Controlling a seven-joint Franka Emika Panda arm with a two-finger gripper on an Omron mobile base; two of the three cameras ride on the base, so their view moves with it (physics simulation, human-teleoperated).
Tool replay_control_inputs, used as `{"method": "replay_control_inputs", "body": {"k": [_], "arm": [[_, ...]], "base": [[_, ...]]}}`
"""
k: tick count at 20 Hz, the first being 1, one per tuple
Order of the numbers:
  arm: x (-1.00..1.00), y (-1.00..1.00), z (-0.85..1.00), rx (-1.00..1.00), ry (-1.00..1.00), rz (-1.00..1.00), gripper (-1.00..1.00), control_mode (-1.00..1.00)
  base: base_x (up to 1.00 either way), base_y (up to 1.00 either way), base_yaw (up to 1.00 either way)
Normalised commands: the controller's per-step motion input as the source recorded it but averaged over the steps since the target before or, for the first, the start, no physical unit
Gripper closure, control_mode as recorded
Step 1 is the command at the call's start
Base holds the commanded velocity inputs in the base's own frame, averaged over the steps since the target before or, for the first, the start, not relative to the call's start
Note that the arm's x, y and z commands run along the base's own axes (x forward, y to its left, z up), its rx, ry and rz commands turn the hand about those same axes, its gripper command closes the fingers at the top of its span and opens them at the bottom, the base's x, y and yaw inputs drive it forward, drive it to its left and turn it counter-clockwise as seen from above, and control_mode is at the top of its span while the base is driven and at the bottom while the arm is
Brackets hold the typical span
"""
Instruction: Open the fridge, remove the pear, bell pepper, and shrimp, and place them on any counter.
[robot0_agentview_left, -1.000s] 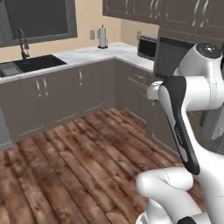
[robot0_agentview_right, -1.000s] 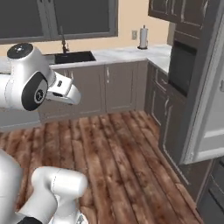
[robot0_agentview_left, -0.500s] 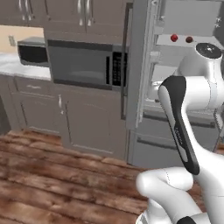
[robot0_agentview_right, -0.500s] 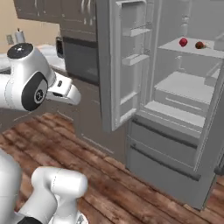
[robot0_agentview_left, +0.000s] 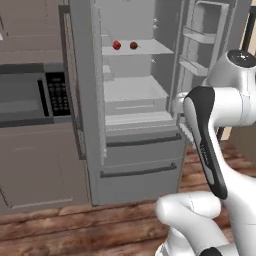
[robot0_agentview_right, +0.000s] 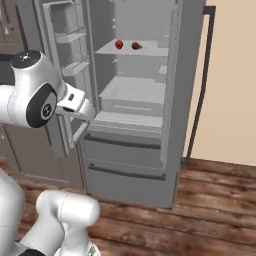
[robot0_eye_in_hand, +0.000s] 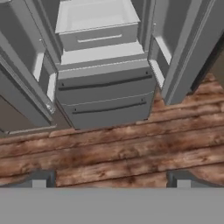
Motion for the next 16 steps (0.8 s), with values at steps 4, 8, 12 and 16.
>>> {"method": "replay_control_inputs", "body": {"k": [4,8,12,16], "arm": [[0.0,0.0,0.0,0.0,0.0,0.0,-1.0,1.0],[0.0,0.0,0.0,0.0,0.0,0.0,-1.0,1.0],[0.0,0.0,0.0,0.0,0.0,0.0,-1.0,1.0],[0.0,0.0,0.0,0.0,0.0,0.0,-1.0,1.0]], "base": [[0.26,0.0,-0.09],[0.57,0.13,-0.01],[0.82,0.0,0.05],[1.0,0.0,0.08]]}}
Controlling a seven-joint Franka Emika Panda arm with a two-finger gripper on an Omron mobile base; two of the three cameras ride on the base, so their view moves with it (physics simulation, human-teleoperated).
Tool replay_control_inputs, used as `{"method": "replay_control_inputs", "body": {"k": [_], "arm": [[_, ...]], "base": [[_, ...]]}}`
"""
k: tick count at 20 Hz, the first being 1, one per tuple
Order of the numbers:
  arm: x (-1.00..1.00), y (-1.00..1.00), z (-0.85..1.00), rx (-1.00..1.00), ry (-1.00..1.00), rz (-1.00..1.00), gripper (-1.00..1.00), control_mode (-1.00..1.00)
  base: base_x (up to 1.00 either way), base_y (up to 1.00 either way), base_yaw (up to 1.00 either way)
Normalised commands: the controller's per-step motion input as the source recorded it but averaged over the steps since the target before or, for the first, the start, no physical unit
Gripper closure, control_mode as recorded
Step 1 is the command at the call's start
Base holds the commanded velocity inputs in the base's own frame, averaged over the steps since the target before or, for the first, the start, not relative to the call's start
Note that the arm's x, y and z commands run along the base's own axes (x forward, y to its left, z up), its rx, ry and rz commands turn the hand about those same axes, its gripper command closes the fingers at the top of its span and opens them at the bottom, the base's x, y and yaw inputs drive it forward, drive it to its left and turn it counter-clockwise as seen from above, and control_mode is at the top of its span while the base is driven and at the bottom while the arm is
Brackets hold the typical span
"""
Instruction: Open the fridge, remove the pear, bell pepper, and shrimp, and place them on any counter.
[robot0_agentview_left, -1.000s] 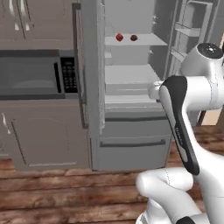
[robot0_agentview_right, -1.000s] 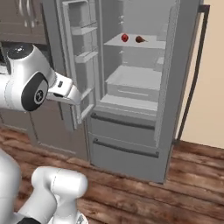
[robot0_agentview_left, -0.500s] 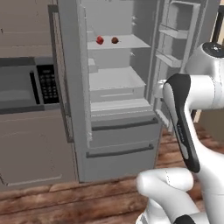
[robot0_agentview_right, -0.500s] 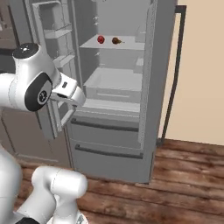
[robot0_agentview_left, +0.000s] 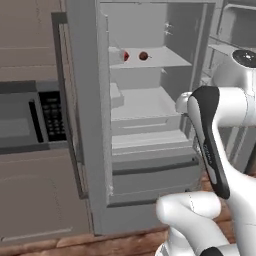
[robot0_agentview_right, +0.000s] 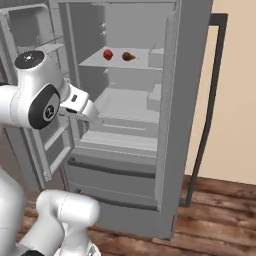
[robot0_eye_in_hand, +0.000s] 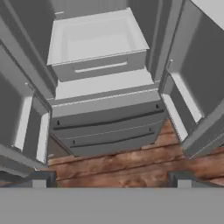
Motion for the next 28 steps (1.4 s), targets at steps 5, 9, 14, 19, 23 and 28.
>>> {"method": "replay_control_inputs", "body": {"k": [5,9,14,19,23,28], "arm": [[0.0,0.0,0.0,0.0,0.0,0.0,-1.0,1.0],[0.0,0.0,0.0,0.0,0.0,0.0,-1.0,1.0],[0.0,0.0,0.0,0.0,0.0,0.0,-1.0,1.0],[0.0,0.0,0.0,0.0,0.0,0.0,-1.0,1.0],[0.0,0.0,0.0,0.0,0.0,0.0,-1.0,-1.0],[0.0,-0.05,0.16,0.0,0.0,0.05,-1.0,-1.0]], "base": [[1.0,0.0,0.08],[0.99,0.0,0.09],[0.88,0.0,0.06],[0.67,-0.02,0.03],[0.05,-0.03,0.0],[0.0,0.0,0.0]]}}
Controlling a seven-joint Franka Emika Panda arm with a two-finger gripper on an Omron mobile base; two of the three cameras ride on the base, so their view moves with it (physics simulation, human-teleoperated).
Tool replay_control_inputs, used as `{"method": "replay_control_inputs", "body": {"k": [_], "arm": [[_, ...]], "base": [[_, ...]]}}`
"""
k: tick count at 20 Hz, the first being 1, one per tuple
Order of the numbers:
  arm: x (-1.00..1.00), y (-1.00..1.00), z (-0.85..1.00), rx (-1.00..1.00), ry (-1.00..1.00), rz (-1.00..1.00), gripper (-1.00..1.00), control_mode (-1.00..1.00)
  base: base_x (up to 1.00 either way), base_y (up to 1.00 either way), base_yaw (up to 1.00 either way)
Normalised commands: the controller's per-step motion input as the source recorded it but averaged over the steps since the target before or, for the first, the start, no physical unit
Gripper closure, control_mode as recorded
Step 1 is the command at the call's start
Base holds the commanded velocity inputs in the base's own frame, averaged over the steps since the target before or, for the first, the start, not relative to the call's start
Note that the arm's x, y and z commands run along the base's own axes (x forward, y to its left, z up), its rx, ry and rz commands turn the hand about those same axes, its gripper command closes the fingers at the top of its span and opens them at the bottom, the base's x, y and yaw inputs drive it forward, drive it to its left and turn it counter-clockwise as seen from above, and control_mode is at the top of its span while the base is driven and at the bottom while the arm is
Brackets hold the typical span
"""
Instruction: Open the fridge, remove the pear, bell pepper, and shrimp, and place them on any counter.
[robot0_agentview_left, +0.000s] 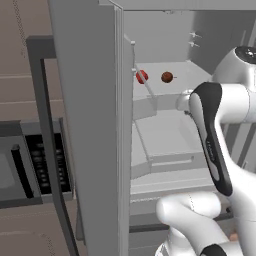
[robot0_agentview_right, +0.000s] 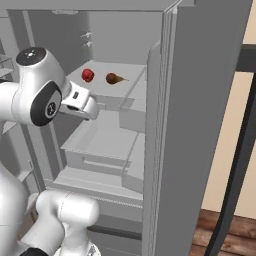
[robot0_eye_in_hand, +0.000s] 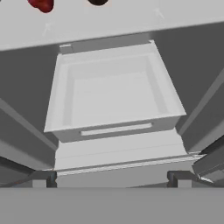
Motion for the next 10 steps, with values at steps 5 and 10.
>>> {"method": "replay_control_inputs", "body": {"k": [5,10], "arm": [[0.1,-0.02,0.33,0.0,0.0,0.02,-1.0,-1.0],[0.47,0.02,0.21,0.0,0.0,0.0,-1.0,-1.0]], "base": [[0.0,0.0,0.0],[0.0,0.0,0.0]]}}
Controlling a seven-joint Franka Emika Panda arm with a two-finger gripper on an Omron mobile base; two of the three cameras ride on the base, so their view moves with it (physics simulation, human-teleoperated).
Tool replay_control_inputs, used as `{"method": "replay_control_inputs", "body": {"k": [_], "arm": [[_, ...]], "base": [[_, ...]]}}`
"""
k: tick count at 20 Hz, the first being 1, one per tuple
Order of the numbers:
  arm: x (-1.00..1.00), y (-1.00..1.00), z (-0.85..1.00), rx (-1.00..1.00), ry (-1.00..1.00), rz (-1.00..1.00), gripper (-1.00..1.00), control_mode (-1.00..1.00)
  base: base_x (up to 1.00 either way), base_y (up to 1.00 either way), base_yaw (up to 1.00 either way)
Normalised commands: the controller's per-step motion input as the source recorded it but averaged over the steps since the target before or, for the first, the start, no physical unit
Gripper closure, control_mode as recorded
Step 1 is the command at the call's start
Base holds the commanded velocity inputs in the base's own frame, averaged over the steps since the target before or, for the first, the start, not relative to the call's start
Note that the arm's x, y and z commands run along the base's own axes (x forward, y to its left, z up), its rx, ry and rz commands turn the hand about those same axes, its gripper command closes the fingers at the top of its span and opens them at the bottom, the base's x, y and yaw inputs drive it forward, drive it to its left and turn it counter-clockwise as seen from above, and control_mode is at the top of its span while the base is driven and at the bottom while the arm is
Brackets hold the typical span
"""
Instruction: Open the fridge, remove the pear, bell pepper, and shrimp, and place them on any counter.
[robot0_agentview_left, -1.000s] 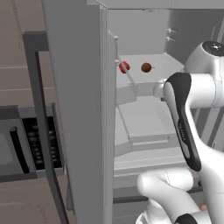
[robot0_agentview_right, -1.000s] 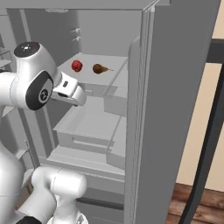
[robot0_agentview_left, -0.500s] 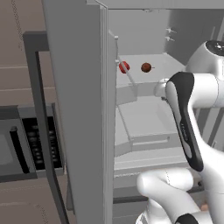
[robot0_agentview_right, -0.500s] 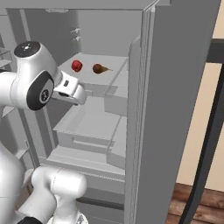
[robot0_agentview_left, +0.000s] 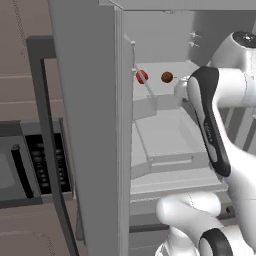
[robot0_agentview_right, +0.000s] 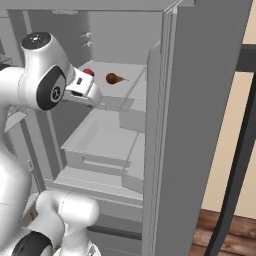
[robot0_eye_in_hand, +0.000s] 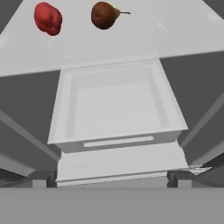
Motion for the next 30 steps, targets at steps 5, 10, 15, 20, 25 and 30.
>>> {"method": "replay_control_inputs", "body": {"k": [5,10,15,20,25,30], "arm": [[0.96,0.0,0.02,0.01,0.0,0.0,-1.0,-1.0],[1.0,-0.01,0.0,0.02,0.0,0.0,-1.0,-1.0],[0.89,-0.03,0.0,0.0,0.0,0.0,-1.0,-1.0],[0.77,0.0,-0.01,0.0,0.0,0.0,-1.0,-1.0],[0.58,0.0,-0.02,0.0,0.09,0.0,-1.0,-1.0],[0.17,-0.23,-0.13,0.0,0.11,0.0,-1.0,-1.0]], "base": [[0.0,0.0,0.0],[0.0,0.0,0.0],[0.0,0.0,0.0],[0.0,0.0,0.0],[0.0,0.0,0.0],[0.0,0.0,0.0]]}}
